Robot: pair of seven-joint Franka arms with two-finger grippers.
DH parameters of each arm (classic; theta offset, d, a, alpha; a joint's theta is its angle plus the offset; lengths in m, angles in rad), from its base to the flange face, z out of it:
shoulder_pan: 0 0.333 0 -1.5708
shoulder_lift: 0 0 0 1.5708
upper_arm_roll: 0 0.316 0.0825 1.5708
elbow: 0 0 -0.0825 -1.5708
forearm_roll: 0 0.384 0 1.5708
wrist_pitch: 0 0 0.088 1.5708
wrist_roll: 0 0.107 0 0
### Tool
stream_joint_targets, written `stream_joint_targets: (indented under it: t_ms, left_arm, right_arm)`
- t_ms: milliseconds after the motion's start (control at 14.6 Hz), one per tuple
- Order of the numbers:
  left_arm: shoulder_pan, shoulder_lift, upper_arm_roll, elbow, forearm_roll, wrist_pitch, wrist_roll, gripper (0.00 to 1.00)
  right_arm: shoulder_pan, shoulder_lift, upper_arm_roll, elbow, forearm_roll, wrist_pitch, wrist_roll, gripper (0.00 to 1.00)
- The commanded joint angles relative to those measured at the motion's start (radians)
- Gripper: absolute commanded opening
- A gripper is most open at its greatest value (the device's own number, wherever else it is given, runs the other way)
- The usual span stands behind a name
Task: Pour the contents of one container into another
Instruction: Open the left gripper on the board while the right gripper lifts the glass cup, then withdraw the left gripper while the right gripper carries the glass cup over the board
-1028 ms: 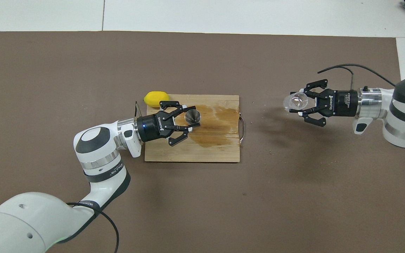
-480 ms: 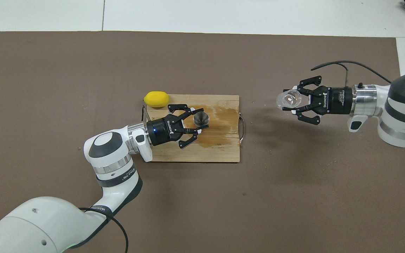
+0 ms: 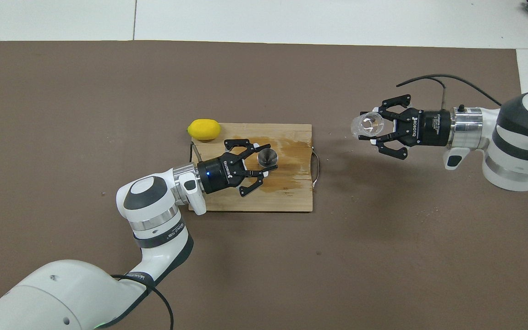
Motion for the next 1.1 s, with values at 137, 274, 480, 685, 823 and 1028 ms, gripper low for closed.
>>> stream_joint_targets:
  t_ms: [137,274,480,685,823,1028]
  left_arm:
    - [-0.021,-0.024,0.015,-0.029,-0.032,0.022,0.081,0.33]
    - [-0.021,-0.024,0.015,-0.032,-0.032,0.022,0.084,0.4]
    - [-0.019,-0.024,0.017,-0.034,-0.031,0.024,0.084,0.98]
    - [-0.01,-0.026,0.02,-0.04,-0.026,0.018,0.085,1.0]
    - [0.004,-0.03,0.02,-0.048,-0.023,0.006,0.084,1.0]
    - [0.041,-0.037,0.02,-0.057,-0.014,-0.019,0.084,1.0]
  right_arm:
    - [0.015,-0.024,0.005,-0.01,0.024,0.023,0.023,0.0]
    - [0.033,-0.024,0.005,-0.01,0.024,0.029,0.023,0.0]
    - [0.056,-0.025,0.002,-0.01,0.024,0.029,0.026,0.0]
    - [0.084,-0.032,0.0,-0.009,0.02,0.055,0.032,0.0]
    - [0.114,-0.039,-0.001,-0.009,0.014,0.086,0.032,0.0]
    - [0.143,-0.045,-0.004,-0.009,-0.003,0.109,0.035,0.0]
